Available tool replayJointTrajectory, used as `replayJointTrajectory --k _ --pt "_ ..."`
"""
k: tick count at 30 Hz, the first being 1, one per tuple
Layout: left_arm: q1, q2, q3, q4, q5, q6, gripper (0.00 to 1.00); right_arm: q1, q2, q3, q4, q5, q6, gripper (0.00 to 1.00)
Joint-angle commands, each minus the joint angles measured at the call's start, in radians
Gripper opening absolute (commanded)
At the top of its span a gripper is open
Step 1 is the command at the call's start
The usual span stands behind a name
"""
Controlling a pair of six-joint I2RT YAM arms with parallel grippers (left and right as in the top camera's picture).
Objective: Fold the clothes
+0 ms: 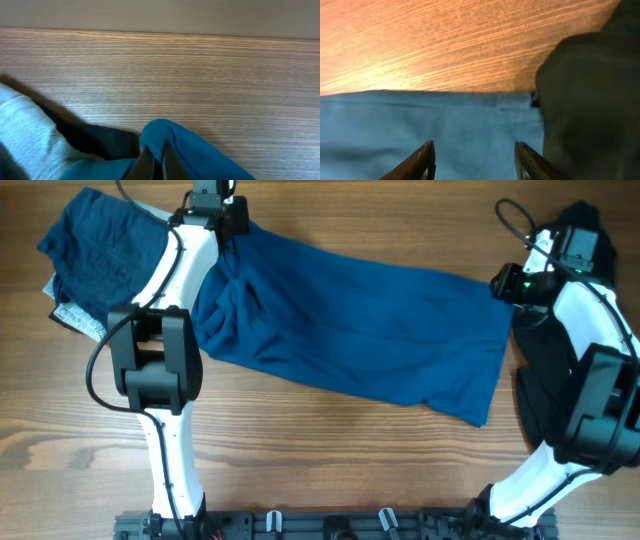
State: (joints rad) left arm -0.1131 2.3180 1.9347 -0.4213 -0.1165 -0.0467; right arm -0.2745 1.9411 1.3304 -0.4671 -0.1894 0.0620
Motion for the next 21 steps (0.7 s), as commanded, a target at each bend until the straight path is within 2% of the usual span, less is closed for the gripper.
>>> replayJointTrajectory --k 1,13,14,16,18,21 --pt "0.013 -0.022 0.004 0.006 -0.031 -0.018 0.04 0.016 0.044 -0.002 0.042 0.109 -0.006 0.52" --pt "0.012 -0.022 0.004 -0.014 -0.031 -0.018 0.04 0.021 0.178 -0.002 0.201 0.123 0.024 0.51" --pt "0.012 -0.022 0.004 -0.022 -0.031 -0.018 0.04 0.021 0.188 -0.002 0.201 0.123 0.023 0.45" --pt "0.012 -0.022 0.004 -0.037 -0.031 -0.018 0.04 0.023 0.203 -0.002 0.189 0.123 0.016 0.16" --pt "0.012 -0.022 0.004 -0.053 -0.031 -0.018 0.04 0.026 0.209 -0.002 0.174 0.123 0.016 0.09" --pt "0.012 -0.022 0.004 -0.076 -0.031 -0.018 0.04 0.026 0.208 -0.001 0.143 0.124 0.016 0.04"
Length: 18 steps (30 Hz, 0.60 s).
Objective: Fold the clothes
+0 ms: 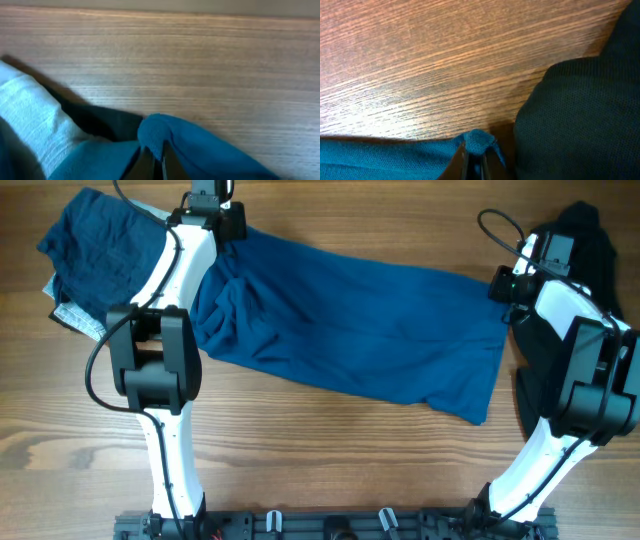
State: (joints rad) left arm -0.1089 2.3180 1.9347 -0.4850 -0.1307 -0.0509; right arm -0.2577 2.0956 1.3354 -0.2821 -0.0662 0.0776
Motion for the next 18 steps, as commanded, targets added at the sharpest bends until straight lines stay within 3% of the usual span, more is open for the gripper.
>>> replayJointTrajectory --k 1,12,18 --pt "0.008 -0.022 0.004 -0.013 -0.017 -0.013 0.04 0.009 0.046 0.003 -0.068 0.009 0.000 0.04" --pt "0.002 -0.147 0.004 -0.075 -0.021 -0.013 0.04 0.010 -0.183 0.163 -0.373 -0.064 0.031 0.04" --pt "0.000 -0.205 0.004 -0.254 -0.020 -0.010 0.04 0.008 -0.264 0.163 -0.577 -0.185 0.082 0.04"
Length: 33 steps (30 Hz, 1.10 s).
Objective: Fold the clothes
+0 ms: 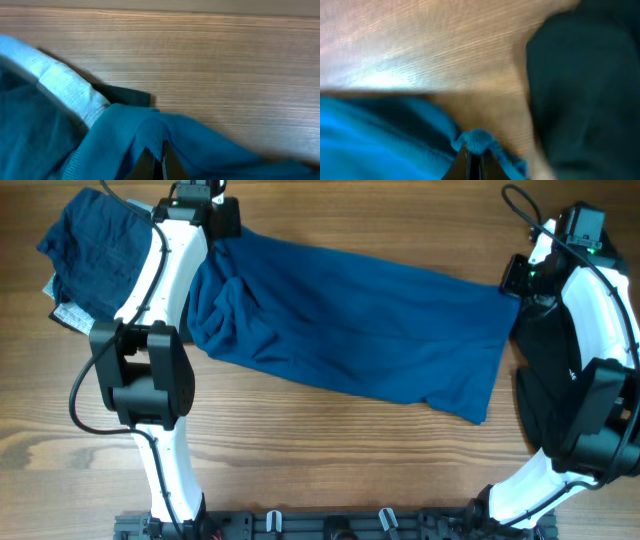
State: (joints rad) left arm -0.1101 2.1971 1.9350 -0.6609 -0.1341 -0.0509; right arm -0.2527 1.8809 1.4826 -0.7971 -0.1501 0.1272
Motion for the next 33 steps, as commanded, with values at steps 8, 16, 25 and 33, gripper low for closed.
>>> replayJointTrajectory --k 8,16,25,33 --pt "0.001 -0.232 0.003 -0.395 -0.013 -0.011 0.04 -0.006 -0.177 0.015 -0.323 -0.109 0.030 0.04" --pt "0.001 -0.222 -0.006 -0.615 -0.013 -0.040 0.04 -0.010 -0.177 -0.119 -0.370 -0.082 0.030 0.04" --pt "0.001 -0.218 -0.177 -0.628 -0.013 -0.042 0.04 -0.103 -0.177 -0.285 -0.298 -0.083 0.030 0.20" --pt "0.003 -0.221 -0.178 -0.587 -0.014 -0.079 1.00 -0.154 -0.177 -0.287 -0.290 -0.092 -0.046 0.64"
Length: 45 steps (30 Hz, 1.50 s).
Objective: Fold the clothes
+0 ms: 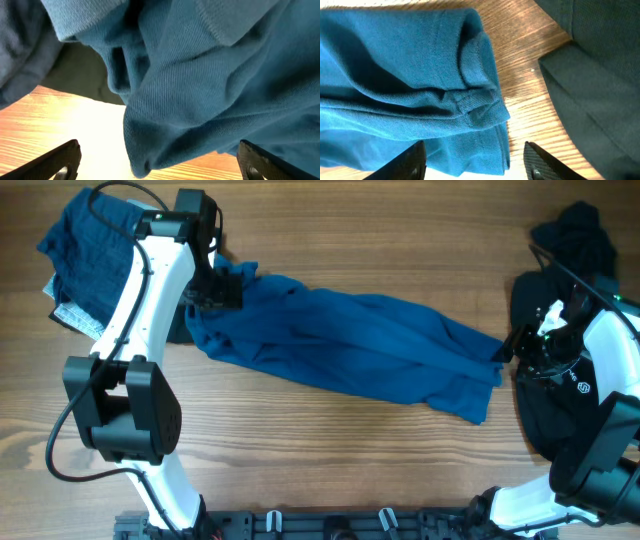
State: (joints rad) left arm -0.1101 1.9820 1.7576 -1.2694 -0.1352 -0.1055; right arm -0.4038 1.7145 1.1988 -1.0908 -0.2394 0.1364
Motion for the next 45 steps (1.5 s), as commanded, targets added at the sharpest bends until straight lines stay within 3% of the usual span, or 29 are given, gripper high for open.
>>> replayJointTrajectory --k 1,6,10,16,18,19,20,21,27,38,45 --pt "0.006 -0.010 0.005 0.032 -0.012 -0.035 1.00 -0.003 -0.011 -0.010 0.010 -0.006 -0.068 0.65" --pt "0.033 -0.073 0.017 0.179 0.019 -0.141 1.00 -0.001 -0.011 -0.098 0.089 0.009 -0.027 0.67" --pt "0.039 -0.092 0.017 0.303 0.063 -0.143 1.00 0.002 -0.011 -0.185 0.179 0.022 -0.020 0.63" --pt "0.048 -0.092 0.017 0.323 0.063 -0.142 1.00 0.082 -0.011 -0.313 0.349 0.023 -0.008 0.55" --pt "0.048 -0.092 0.017 0.323 0.063 -0.142 1.00 0.114 -0.011 -0.332 0.389 0.041 0.024 0.43" --pt "0.048 -0.092 0.017 0.323 0.063 -0.142 1.00 0.125 -0.011 -0.332 0.400 0.041 0.033 0.33" --pt "0.048 -0.092 0.017 0.323 0.063 -0.142 1.00 0.127 -0.011 -0.332 0.412 0.040 0.063 0.12" --pt "0.048 -0.092 0.017 0.323 0.063 -0.142 1.00 0.125 -0.011 -0.330 0.430 0.037 0.111 0.04" --pt "0.048 -0.092 0.017 0.323 0.063 -0.142 1.00 0.093 -0.051 -0.201 0.362 0.009 0.121 0.04" --pt "0.034 -0.101 0.017 0.340 0.064 -0.142 1.00 -0.180 -0.120 0.106 0.172 -0.204 -0.111 0.04" --pt "0.034 -0.116 0.017 0.370 0.064 -0.142 1.00 -0.146 -0.119 0.184 0.076 -0.267 -0.213 0.04"
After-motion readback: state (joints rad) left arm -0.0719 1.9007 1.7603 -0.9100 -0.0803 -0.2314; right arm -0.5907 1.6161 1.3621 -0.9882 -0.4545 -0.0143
